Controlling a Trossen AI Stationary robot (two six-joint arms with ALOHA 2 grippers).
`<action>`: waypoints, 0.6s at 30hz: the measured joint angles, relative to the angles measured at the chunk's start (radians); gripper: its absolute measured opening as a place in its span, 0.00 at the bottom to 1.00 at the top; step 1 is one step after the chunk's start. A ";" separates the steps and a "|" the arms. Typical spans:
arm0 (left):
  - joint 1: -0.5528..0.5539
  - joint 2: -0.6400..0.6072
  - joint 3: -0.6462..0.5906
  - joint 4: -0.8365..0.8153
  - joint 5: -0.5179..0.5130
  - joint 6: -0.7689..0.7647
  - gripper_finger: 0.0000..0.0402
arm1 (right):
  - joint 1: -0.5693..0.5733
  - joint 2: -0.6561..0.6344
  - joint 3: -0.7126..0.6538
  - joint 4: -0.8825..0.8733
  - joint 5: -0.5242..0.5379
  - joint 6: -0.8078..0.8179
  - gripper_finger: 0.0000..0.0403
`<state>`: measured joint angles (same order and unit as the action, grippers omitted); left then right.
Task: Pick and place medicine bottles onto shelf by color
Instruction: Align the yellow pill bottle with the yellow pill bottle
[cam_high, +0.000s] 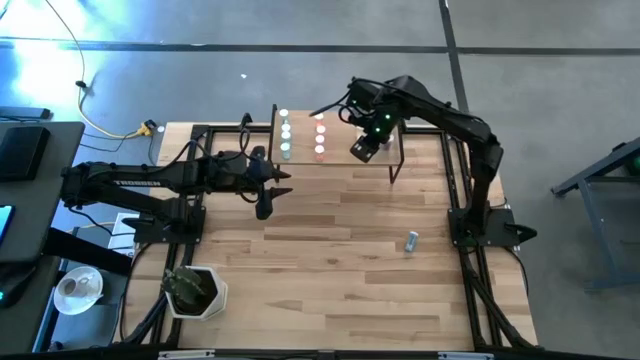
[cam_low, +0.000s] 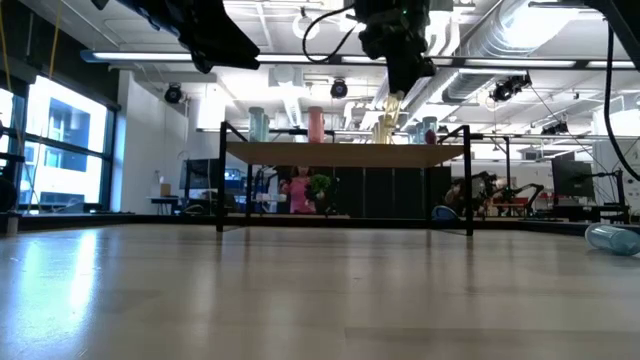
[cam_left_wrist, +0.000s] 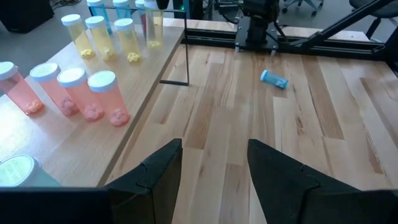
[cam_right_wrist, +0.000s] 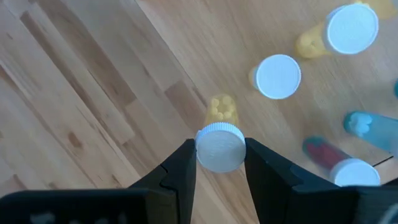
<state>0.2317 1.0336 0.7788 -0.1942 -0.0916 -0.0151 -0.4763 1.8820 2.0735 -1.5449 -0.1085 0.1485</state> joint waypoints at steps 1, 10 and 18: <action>0.000 0.000 0.000 0.000 0.000 0.000 0.43 | 0.000 0.005 0.000 -0.001 0.000 -0.001 0.28; 0.000 0.000 0.000 -0.004 0.001 0.000 0.43 | -0.001 0.048 -0.001 -0.003 0.015 -0.018 0.28; 0.000 0.000 0.000 -0.004 0.001 0.000 0.43 | -0.001 0.062 -0.001 0.000 0.029 -0.018 0.28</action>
<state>0.2317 1.0336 0.7788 -0.1982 -0.0906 -0.0151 -0.4770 1.9438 2.0727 -1.5448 -0.0792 0.1303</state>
